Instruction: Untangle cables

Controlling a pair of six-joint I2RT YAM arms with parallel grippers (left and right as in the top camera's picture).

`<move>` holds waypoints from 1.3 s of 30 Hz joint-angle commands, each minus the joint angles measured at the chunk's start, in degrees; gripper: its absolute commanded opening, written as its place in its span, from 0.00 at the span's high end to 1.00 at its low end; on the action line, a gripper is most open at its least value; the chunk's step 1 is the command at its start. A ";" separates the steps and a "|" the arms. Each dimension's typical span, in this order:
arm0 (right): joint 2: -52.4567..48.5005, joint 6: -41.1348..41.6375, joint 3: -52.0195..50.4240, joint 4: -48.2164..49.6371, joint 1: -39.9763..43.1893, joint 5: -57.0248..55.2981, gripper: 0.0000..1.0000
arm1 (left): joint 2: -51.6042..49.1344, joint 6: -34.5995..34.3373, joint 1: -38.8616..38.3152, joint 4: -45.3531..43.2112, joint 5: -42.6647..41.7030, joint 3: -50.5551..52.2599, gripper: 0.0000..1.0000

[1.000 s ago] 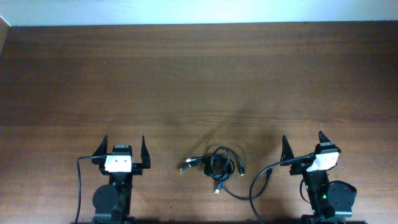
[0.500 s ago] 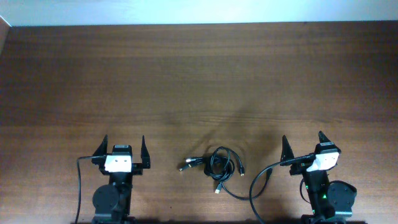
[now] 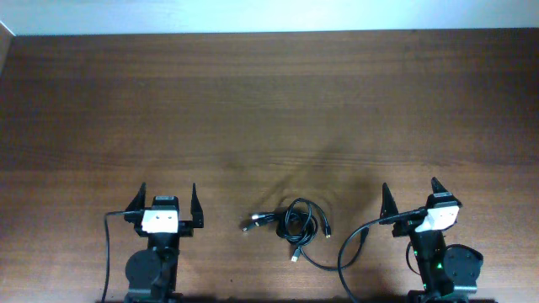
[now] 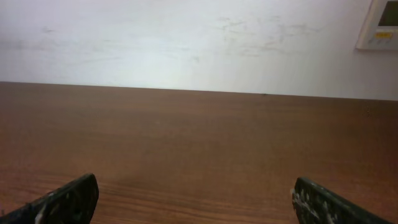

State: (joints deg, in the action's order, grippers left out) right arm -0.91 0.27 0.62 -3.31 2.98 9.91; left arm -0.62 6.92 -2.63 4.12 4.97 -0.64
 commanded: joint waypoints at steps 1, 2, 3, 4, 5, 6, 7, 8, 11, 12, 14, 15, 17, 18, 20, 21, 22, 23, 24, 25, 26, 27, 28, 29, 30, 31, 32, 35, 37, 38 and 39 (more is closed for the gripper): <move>0.70 0.63 -0.31 -0.39 -0.35 -0.72 0.02 | 0.22 0.92 0.28 0.26 0.63 0.11 0.01; 0.70 0.63 -0.31 -0.39 -0.35 -0.72 0.02 | 0.22 0.92 0.28 0.26 0.63 0.11 0.01; 0.70 0.66 -0.31 -0.39 -0.35 -0.72 0.02 | 0.22 0.92 0.28 0.26 0.63 0.11 0.01; 0.70 0.66 -0.31 -0.39 -0.35 -0.72 0.02 | 0.22 0.92 0.28 0.26 0.63 0.11 0.01; 0.70 0.66 -0.31 -0.39 -0.35 -0.72 0.02 | 0.22 0.92 0.28 0.26 0.63 0.11 0.01; 0.70 0.66 -0.31 -0.39 -0.35 -0.72 0.02 | 0.22 0.92 0.28 0.24 0.66 0.11 0.01; 0.70 0.66 -0.31 -0.39 -0.35 -0.72 0.02 | 0.22 0.92 0.28 0.22 0.68 0.11 0.01; 0.70 0.66 -0.31 -0.39 -0.35 -0.72 0.02 | 0.22 0.92 0.28 0.24 0.66 0.11 0.01; 0.70 0.66 -0.31 -0.39 -0.35 -0.72 0.02 | 0.22 0.92 0.28 0.24 0.66 0.11 0.01; 0.70 0.66 -0.31 -0.39 -0.35 -0.72 0.02 | 0.22 0.92 0.28 0.24 0.66 0.11 0.01; 0.70 0.66 -0.31 -0.39 -0.35 -0.72 0.02 | 0.22 0.92 0.28 0.24 0.63 0.11 0.01; 0.70 0.66 -0.31 -0.39 -0.35 -0.72 0.02 | 0.22 0.92 0.28 0.24 0.63 0.11 0.01; 0.70 0.66 -0.31 -0.39 -0.35 -0.72 0.02 | 0.22 0.87 0.28 0.26 0.42 0.11 0.01; 0.70 0.66 -0.31 -0.39 -0.35 -0.72 0.02 | 0.22 0.87 0.28 0.28 0.09 0.11 0.01; 0.70 0.66 -0.31 -0.39 -0.35 -0.72 0.02 | 0.22 0.87 0.28 0.28 -0.24 0.11 0.01; 0.70 0.66 -0.31 -0.39 -0.35 -0.72 0.02 | 0.22 0.87 0.28 0.31 -1.09 0.11 0.01; 0.70 0.66 -0.31 -0.39 -0.35 -0.72 0.02 | 0.22 0.87 0.28 0.26 -2.27 0.11 0.01; 0.70 0.66 -0.31 -0.39 -0.35 -0.72 0.02 | 0.22 0.87 0.28 0.26 -2.43 0.11 0.01; 0.70 0.66 -0.31 -0.39 -0.35 -0.72 0.02 | 0.22 0.85 0.28 0.17 -2.49 0.11 0.01; 0.70 0.66 -0.31 -0.39 -0.35 -0.72 0.02 | 0.22 0.55 0.28 -0.20 -2.62 0.11 0.01; 0.70 0.66 -0.31 -0.39 -0.35 -0.72 0.02 | 0.22 -0.24 0.28 -0.20 -2.64 -0.04 0.01; 0.70 0.66 -0.31 -0.39 -0.35 -0.72 0.02 | 0.22 -1.51 0.28 0.04 -2.64 -0.28 0.01; 0.70 0.66 -0.31 -0.39 -0.35 -0.72 0.02 | 0.22 -1.51 0.28 0.92 -2.62 -0.79 0.01; 0.70 0.66 -0.31 -0.39 -0.35 -0.72 0.02 | 0.22 -1.53 0.28 1.70 -2.64 -1.36 0.01; 0.70 0.66 -0.31 -0.39 -0.35 -0.72 0.02 | 0.00 -1.53 0.28 2.73 -2.64 -2.14 0.01; 0.70 0.66 -0.31 -0.42 -0.35 -0.72 0.02 | -0.55 -1.73 0.28 3.04 -2.69 -2.64 0.01; 0.70 0.66 -0.31 -0.39 -0.35 -0.72 0.02 | -1.40 -1.73 0.28 3.08 -3.02 -3.10 0.01; 0.70 0.66 -0.31 -0.39 -0.35 -0.72 0.02 | -7.56 -1.70 0.28 2.80 -3.76 -5.70 0.01; 0.70 0.63 -0.31 -0.39 -0.35 -0.72 0.02 | -14.10 -1.70 0.28 1.92 -3.76 -8.20 0.01; 0.70 0.63 -0.31 -0.39 -0.35 -0.72 0.02 | -16.39 -1.70 0.28 1.92 -3.85 -9.22 0.01; 0.70 0.66 -0.31 -0.39 -0.35 -0.72 0.02 | -19.21 -1.70 0.28 1.90 -4.39 -10.43 0.01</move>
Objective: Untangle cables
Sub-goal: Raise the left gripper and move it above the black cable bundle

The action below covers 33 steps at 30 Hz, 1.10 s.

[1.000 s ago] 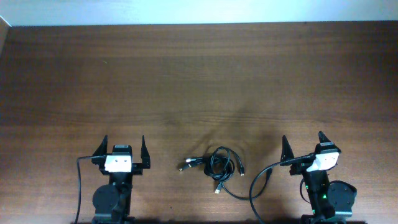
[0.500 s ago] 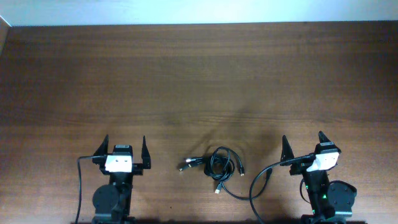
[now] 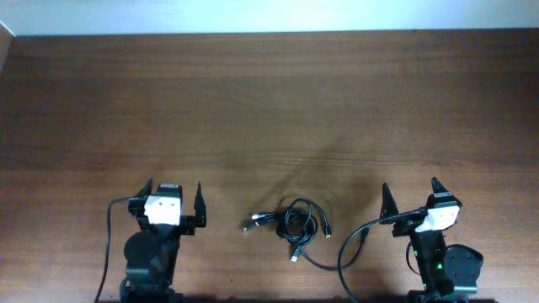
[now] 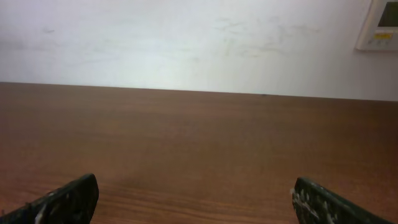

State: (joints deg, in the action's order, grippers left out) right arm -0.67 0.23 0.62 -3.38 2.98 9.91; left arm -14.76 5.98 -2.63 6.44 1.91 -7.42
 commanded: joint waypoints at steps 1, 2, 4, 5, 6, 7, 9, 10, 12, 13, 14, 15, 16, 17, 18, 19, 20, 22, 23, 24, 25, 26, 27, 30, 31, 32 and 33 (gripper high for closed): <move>0.46 0.70 -0.31 -0.33 -0.35 -0.72 0.02 | -7.52 -0.74 0.28 -0.46 -1.99 -4.68 0.01; 0.46 0.70 -0.31 -0.33 -0.35 -0.72 0.02 | -9.92 -0.76 0.28 -0.46 -2.45 -5.79 0.01; 0.46 0.70 -0.31 -0.33 -0.35 -0.72 0.02 | -15.19 -0.74 0.28 -0.31 -3.98 -8.33 0.01; 0.46 0.70 -0.31 -0.33 -0.35 -0.72 0.02 | -17.70 -0.74 0.28 -0.26 -4.63 -9.49 0.01; 0.46 0.70 -0.31 -0.33 -0.35 -0.72 0.02 | -20.90 -0.74 0.28 0.13 -5.77 -11.08 0.01; 0.46 0.70 -0.31 -0.33 -0.35 -0.72 0.02 | -24.37 -0.72 0.28 1.03 -7.15 -13.05 0.01; 0.46 0.70 -0.31 -0.33 -0.35 -0.72 0.02 | -29.59 -0.72 0.02 3.06 -7.63 -16.31 0.01; 0.46 0.70 -0.31 -0.33 -0.35 -0.72 0.02 | -33.33 -0.72 -0.15 4.11 -9.05 -18.47 0.01; 0.46 0.70 -0.31 -0.33 -0.35 -0.72 0.02 | -39.50 -0.70 -0.94 6.14 -9.90 -22.16 0.01; 0.46 0.70 -0.31 -0.33 -0.35 -0.72 0.02 | -42.69 -0.70 -1.77 7.41 -9.88 -24.33 0.01; 0.46 0.70 -0.31 -0.33 -0.35 -0.72 0.02 | -45.16 -0.33 -2.73 8.70 -9.88 -26.12 0.01; 0.46 0.70 -0.31 -0.35 -0.35 -0.72 0.02 | -47.25 0.22 -3.85 9.40 -9.86 -27.47 0.01; 0.46 0.70 -0.31 -0.33 -0.35 -0.72 0.02 | -48.37 0.37 -4.59 9.40 -9.84 -27.93 0.01; 0.46 0.70 -0.31 -0.33 -0.35 -0.72 0.02 | -49.24 1.16 -5.22 9.35 -9.88 -28.24 0.01; 0.46 0.70 -0.31 -0.33 -0.35 -0.72 0.02 | -49.64 1.49 -5.64 9.31 -9.79 -28.33 0.01; 0.46 0.70 -0.31 -0.33 -0.35 -0.72 0.02 | -49.86 1.49 -5.84 9.29 -9.84 -28.33 0.01; 0.46 0.70 -0.31 -0.33 -0.35 -0.72 0.02 | -49.86 1.49 -5.84 9.33 -9.84 -28.33 0.01; 0.46 0.70 -0.31 -0.33 -0.35 -0.72 0.02 | -50.01 1.49 -5.84 9.33 -9.86 -28.33 0.01; 0.46 0.70 -0.31 -0.33 -0.35 -0.72 0.02 | -50.01 1.49 -5.84 9.38 -9.86 -28.33 0.01; 0.46 0.70 -0.31 -0.33 -0.35 -0.72 0.02 | -50.01 1.49 -5.84 9.51 -9.86 -28.33 0.01; 0.46 0.70 -0.31 -0.33 -0.35 -0.72 0.02 | -50.01 1.49 -5.84 9.57 -9.86 -28.33 0.01; 0.46 0.70 -0.31 -0.33 -0.35 -0.72 0.02 | -50.05 1.49 -5.84 9.57 -9.86 -28.33 0.01; 0.46 0.70 -0.31 -0.33 -0.35 -0.72 0.02 | -50.12 1.49 -5.84 9.79 -9.88 -28.33 0.01; 0.46 0.68 -0.31 -0.33 -0.35 -0.72 0.02 | -50.16 1.49 -5.84 9.77 -9.86 -28.33 0.01; 0.46 0.70 -0.31 -0.33 -0.35 -0.72 0.02 | -50.16 1.49 -5.84 9.77 -9.86 -28.33 0.01; 0.46 0.68 -0.31 -0.33 -0.35 -0.72 0.02 | -50.18 1.49 -5.84 9.84 -9.86 -28.33 0.01; 0.46 0.70 -0.31 -0.33 -0.35 -0.72 0.02 | -50.18 1.49 -5.84 10.08 -9.88 -28.33 0.01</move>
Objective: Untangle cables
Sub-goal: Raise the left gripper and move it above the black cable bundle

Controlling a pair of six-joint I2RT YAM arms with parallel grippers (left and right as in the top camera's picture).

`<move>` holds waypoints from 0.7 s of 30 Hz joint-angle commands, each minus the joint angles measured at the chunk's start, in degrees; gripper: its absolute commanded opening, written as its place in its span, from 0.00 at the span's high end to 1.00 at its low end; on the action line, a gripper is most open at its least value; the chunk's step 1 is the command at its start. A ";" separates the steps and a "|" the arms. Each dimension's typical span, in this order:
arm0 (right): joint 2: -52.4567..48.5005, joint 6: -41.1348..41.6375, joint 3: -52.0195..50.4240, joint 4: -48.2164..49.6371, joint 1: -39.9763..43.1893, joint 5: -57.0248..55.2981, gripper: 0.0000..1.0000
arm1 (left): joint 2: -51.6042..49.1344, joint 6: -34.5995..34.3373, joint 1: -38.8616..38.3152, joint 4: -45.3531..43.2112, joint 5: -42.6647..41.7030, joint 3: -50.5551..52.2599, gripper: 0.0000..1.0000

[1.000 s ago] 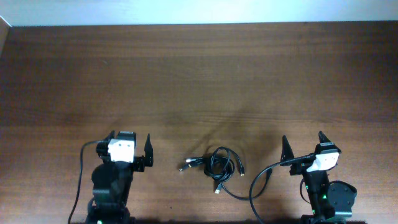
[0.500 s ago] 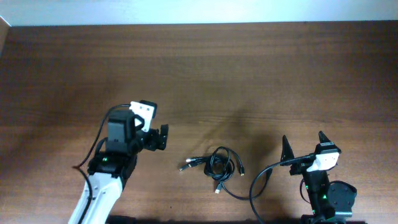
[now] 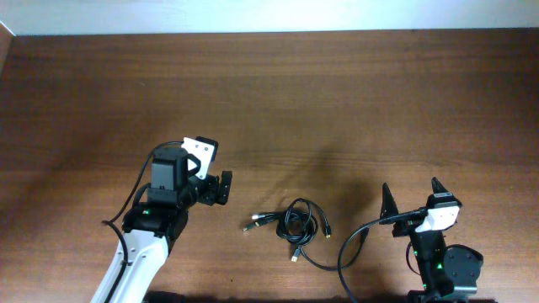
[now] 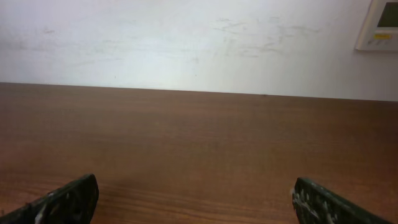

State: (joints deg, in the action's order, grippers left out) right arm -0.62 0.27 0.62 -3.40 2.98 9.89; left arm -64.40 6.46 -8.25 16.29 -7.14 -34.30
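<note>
A small tangle of black cables (image 3: 292, 222) lies on the wooden table (image 3: 269, 101) near the front, between the two arms. Loose plug ends stick out to the left (image 3: 250, 225), to the front (image 3: 295, 257) and to the right (image 3: 327, 229). My left gripper (image 3: 216, 189) hangs over the table left of the tangle, apart from it, its fingers looking spread with nothing between them. My right gripper (image 3: 413, 198) rests at its base to the right, open and empty, also seen wide open in the right wrist view (image 4: 196, 196). That view shows no cable.
The right arm's own black lead (image 3: 344, 251) loops on the table close to the tangle's right side. A white wall (image 4: 186, 43) rises behind the table's far edge, with a wall panel (image 4: 379, 25) at the upper right.
My left arm has left its base and now reaches forward and right, its gripper closer to the tangle's left side. The right arm and the cables have not moved.
Both arms first sat at their bases with grippers open and the tangle lying between them. Then the left arm had turned slightly at its base. Now the left gripper is out over the table near the cables; the tangle is untouched.
</note>
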 commanded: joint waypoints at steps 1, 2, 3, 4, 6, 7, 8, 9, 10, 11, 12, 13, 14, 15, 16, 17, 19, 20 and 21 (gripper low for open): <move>0.42 0.66 -0.31 -0.31 -0.35 -0.70 0.02 | -0.55 1.01 -0.22 0.37 -0.83 -1.44 0.01; 0.42 0.66 -0.31 -0.31 -0.35 -0.70 0.02 | -0.55 1.01 -0.22 0.55 -0.85 -1.44 0.01; 0.37 0.66 -0.31 -0.31 -0.35 -0.70 0.02 | -0.55 1.01 -0.22 0.55 -1.07 -1.44 0.01; 0.22 0.66 -0.31 -0.31 -0.35 -0.70 0.02 | -0.55 0.98 -0.22 0.55 -1.07 -1.44 0.01; 0.22 0.66 -0.31 -0.31 -0.35 -0.70 0.02 | -0.55 0.98 -0.22 0.55 -1.07 -1.44 0.01; 0.22 0.66 -0.31 -0.31 -0.35 -0.68 0.02 | -0.55 0.98 -0.22 0.48 -1.05 -1.44 0.01; 0.22 0.66 -0.31 -0.31 -0.35 -0.70 0.02 | -0.52 0.96 -0.22 0.02 -1.05 -1.44 0.01; 0.22 0.66 -0.31 -0.31 -0.35 -0.70 0.02 | -0.52 0.96 -0.22 -0.72 -1.03 -1.44 0.01; 0.22 0.66 -0.31 -0.31 -0.35 -0.70 0.02 | -0.52 0.96 -0.22 -1.14 -1.03 -1.44 0.01; 0.22 0.66 -0.31 -0.31 -0.35 -0.70 0.02 | -0.52 0.96 -0.22 -1.22 -1.03 -1.44 0.01; 0.22 0.66 -0.31 -0.31 -0.35 -0.70 0.02 | -0.52 0.94 -0.22 -1.20 -1.03 -1.42 0.01; 0.22 0.66 -0.31 -0.31 -0.35 -0.70 0.02 | -0.52 0.92 -0.22 -1.20 -1.05 -1.44 0.01; 0.22 0.66 -0.31 -0.31 -0.35 -0.70 0.02 | -0.52 0.90 -0.22 -1.18 -1.07 -1.44 0.01; 0.22 0.66 -0.31 -0.31 -0.35 -0.70 0.02 | -0.52 0.87 -0.22 -1.11 -1.16 -1.42 0.01; 0.22 0.66 -0.31 -0.31 -0.35 -0.70 0.02 | -0.52 0.90 -0.22 -1.03 -2.38 -1.42 0.01; 0.22 0.66 -0.31 -0.31 -0.35 -0.70 0.02 | -0.52 0.92 -0.22 -1.03 -3.23 -1.42 0.01; 0.22 0.66 -0.31 -0.31 -0.35 -0.70 0.02 | -0.52 0.90 -0.22 -1.03 -3.21 -1.42 0.01; 0.22 0.66 -0.31 -0.31 -0.35 -0.70 0.02 | -0.52 0.90 -0.22 -1.03 -3.23 -1.42 0.01; 0.22 0.66 -0.31 -0.31 -0.35 -0.70 0.02 | -0.52 0.92 -0.22 -1.09 -3.91 -1.42 0.01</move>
State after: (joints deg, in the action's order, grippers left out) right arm -0.64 0.27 0.62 -3.40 2.98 9.89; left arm -64.40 6.48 -8.25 15.25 -9.26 -34.30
